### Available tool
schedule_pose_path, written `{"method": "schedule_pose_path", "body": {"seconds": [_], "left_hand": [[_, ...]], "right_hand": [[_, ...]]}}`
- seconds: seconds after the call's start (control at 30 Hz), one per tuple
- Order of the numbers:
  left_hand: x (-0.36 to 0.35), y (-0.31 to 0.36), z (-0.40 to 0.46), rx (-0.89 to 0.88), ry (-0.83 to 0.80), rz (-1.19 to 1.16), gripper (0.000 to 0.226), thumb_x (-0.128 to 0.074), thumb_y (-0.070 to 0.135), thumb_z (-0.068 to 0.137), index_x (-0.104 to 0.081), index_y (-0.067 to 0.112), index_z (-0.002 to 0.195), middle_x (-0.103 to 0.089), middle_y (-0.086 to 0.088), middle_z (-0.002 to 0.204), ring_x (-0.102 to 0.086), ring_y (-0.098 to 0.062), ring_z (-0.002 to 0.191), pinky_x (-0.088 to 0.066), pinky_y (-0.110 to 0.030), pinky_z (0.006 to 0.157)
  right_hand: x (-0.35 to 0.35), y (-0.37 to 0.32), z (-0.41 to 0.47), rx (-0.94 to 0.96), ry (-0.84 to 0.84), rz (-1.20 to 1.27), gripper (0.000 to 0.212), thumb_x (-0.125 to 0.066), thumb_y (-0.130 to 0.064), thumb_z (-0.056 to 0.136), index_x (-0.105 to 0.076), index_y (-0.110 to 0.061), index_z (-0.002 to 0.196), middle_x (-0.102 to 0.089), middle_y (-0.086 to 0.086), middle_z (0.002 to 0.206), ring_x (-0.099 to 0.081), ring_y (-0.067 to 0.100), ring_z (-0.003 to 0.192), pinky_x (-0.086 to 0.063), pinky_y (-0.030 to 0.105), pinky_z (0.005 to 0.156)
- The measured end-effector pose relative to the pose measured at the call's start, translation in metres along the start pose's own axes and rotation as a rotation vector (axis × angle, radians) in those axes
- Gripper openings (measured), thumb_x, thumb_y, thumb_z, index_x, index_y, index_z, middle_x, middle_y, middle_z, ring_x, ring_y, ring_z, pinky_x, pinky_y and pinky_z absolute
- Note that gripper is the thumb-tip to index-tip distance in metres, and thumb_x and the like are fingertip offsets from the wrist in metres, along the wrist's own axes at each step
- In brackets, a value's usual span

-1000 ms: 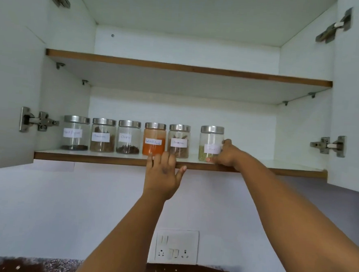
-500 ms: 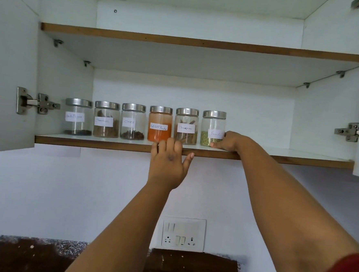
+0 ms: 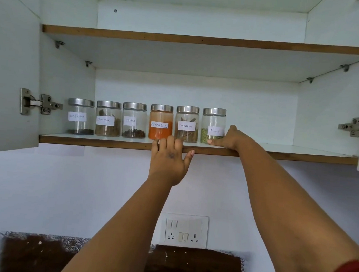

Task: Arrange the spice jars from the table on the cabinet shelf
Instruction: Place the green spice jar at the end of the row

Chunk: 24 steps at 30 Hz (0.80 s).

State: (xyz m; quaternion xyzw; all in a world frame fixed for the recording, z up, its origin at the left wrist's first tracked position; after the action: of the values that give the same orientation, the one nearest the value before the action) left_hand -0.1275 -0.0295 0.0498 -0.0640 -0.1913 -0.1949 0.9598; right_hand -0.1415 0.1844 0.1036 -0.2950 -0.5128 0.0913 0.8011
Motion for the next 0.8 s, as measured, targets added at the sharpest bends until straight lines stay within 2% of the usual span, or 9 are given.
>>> {"method": "schedule_pose_path", "body": {"seconds": [0.1,0.17,0.3,0.4,0.5,0.57,0.63,0.73,0.8], "left_hand": [[0.002,0.001,0.001,-0.012,-0.061,0.017,0.055,-0.025,0.056,0.095,-0.057,0.012,0.103,-0.057,-0.007,0.103,-0.052,-0.027,0.095,-0.037,-0.043,0.097],[0.002,0.002,0.002,-0.015,-0.151,0.023,0.056,-0.025,0.057,0.097,-0.054,0.012,0.114,-0.054,-0.007,0.113,-0.049,-0.027,0.105,-0.032,-0.043,0.103],[0.007,0.002,0.000,-0.034,-0.307,0.047,0.064,-0.034,0.059,0.095,-0.038,0.011,0.137,-0.044,-0.008,0.133,-0.040,-0.028,0.123,-0.023,-0.045,0.112],[0.018,0.009,-0.011,-0.085,-0.388,0.116,0.085,-0.047,0.062,0.088,-0.021,0.008,0.148,-0.033,-0.011,0.144,-0.031,-0.028,0.133,-0.028,-0.045,0.111],[0.038,0.014,-0.030,-0.076,-0.374,0.037,0.080,-0.052,0.059,0.087,-0.030,0.008,0.144,-0.033,-0.009,0.144,-0.033,-0.026,0.132,-0.033,-0.045,0.107],[0.040,0.016,-0.055,-0.063,-0.420,-0.062,0.073,-0.050,0.060,0.087,-0.037,0.010,0.140,-0.033,-0.008,0.144,-0.032,-0.027,0.132,-0.028,-0.049,0.110],[0.033,0.016,-0.096,-0.066,-0.544,-0.084,0.077,-0.051,0.061,0.086,-0.031,0.014,0.144,-0.026,-0.009,0.150,-0.026,-0.029,0.138,-0.023,-0.052,0.112],[0.024,0.012,-0.163,-0.012,-0.642,-0.149,0.080,-0.053,0.061,0.085,-0.027,0.016,0.146,-0.025,-0.009,0.151,-0.025,-0.030,0.138,-0.023,-0.052,0.112],[0.019,0.012,-0.213,0.045,-0.741,-0.233,0.081,-0.054,0.062,0.084,-0.026,0.018,0.145,-0.027,-0.009,0.149,-0.027,-0.030,0.137,-0.028,-0.051,0.110]], "right_hand": [[0.003,0.000,-0.019,0.011,0.133,-0.157,0.109,-0.038,-0.089,0.072,-0.021,-0.015,0.151,-0.037,0.013,0.150,-0.032,0.033,0.139,-0.034,0.046,0.107],[0.003,0.000,-0.033,0.034,0.168,-0.285,0.108,-0.015,-0.092,0.072,-0.028,-0.018,0.150,-0.042,0.012,0.147,-0.036,0.032,0.137,-0.034,0.046,0.105],[-0.001,0.006,-0.051,0.070,0.199,-0.511,0.109,0.004,-0.089,0.072,-0.065,-0.016,0.114,-0.067,0.007,0.106,-0.060,0.028,0.100,-0.039,0.039,0.080],[-0.001,0.010,-0.066,0.134,0.285,-0.560,0.100,0.000,-0.084,0.079,-0.066,-0.014,0.105,-0.067,0.007,0.099,-0.061,0.027,0.094,-0.039,0.038,0.080],[0.000,0.015,-0.084,0.173,0.368,-0.524,0.085,-0.017,-0.078,0.086,-0.061,-0.011,0.114,-0.065,0.010,0.112,-0.058,0.030,0.107,-0.043,0.041,0.093],[-0.006,0.022,-0.097,0.215,0.383,-0.404,0.076,-0.031,-0.068,0.092,-0.047,-0.009,0.137,-0.050,0.013,0.139,-0.041,0.031,0.132,-0.033,0.042,0.111],[-0.023,0.032,-0.121,0.218,0.395,-0.227,0.074,-0.041,-0.057,0.095,-0.026,-0.010,0.151,-0.026,0.011,0.157,-0.021,0.029,0.145,-0.022,0.042,0.118],[-0.069,0.057,-0.166,0.144,0.452,0.109,0.070,-0.044,-0.050,0.097,-0.021,-0.015,0.153,-0.021,0.009,0.157,-0.023,0.028,0.144,-0.027,0.045,0.116],[-0.115,0.078,-0.200,0.065,0.395,0.256,0.066,-0.045,-0.049,0.097,-0.023,-0.017,0.152,-0.021,0.007,0.156,-0.024,0.027,0.143,-0.029,0.045,0.116]]}}
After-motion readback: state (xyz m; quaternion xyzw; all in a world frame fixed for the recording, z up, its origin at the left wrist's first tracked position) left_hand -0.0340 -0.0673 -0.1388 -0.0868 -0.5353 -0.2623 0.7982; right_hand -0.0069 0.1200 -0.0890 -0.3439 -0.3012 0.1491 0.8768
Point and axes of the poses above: each hand's wrist, its own z-axis towards the middle knuckle, its own x-axis out of the back of the hand, y = z × x, the point moved 7 cm from there along z, towards the middle knuckle
